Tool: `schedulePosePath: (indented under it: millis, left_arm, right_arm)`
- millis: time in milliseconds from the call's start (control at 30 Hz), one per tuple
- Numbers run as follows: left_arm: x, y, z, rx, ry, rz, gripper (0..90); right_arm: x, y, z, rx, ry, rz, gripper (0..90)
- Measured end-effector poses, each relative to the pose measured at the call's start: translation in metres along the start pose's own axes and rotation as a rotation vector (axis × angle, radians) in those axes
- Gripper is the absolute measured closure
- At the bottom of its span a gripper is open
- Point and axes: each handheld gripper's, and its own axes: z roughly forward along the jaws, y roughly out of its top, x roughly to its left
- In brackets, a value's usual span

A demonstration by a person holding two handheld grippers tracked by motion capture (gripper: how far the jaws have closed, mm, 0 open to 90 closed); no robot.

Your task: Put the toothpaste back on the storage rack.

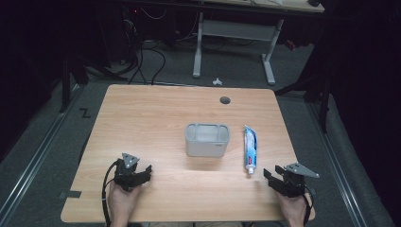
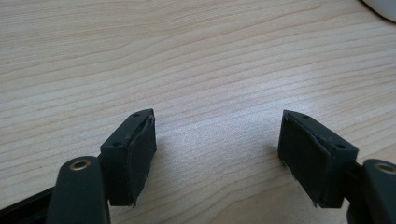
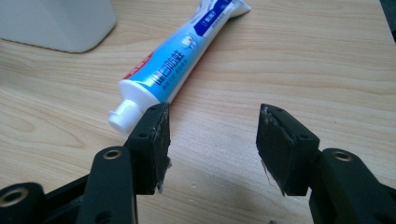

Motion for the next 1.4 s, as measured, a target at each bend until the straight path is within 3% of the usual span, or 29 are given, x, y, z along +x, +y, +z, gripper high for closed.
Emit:
schedulePosePath:
  millis: [200,600,667,1000,1400]
  left_arm:
    - [0.000,0.000,0.000,0.000,0.000,0.000,28.3]
    - [0.000,0.000,0.000,0.002,0.001,-0.001,28.3]
    - [0.000,0.001,0.001,0.001,0.001,-0.003,28.4]
    - [0.000,0.001,0.001,0.001,0.000,-0.002,28.4]
    - [0.001,0.000,0.000,-0.001,0.010,-0.012,28.9]
  right_arm:
    - [0.009,0.010,0.000,-0.015,0.009,-0.020,45.9]
    - [0.021,0.032,0.009,0.013,0.027,-0.044,46.7]
    - [0.024,0.037,0.014,0.051,0.022,-0.050,45.0]
    - [0.033,0.058,0.036,0.100,0.014,-0.056,36.3]
    - [0.031,0.089,0.053,0.156,-0.007,-0.055,36.9]
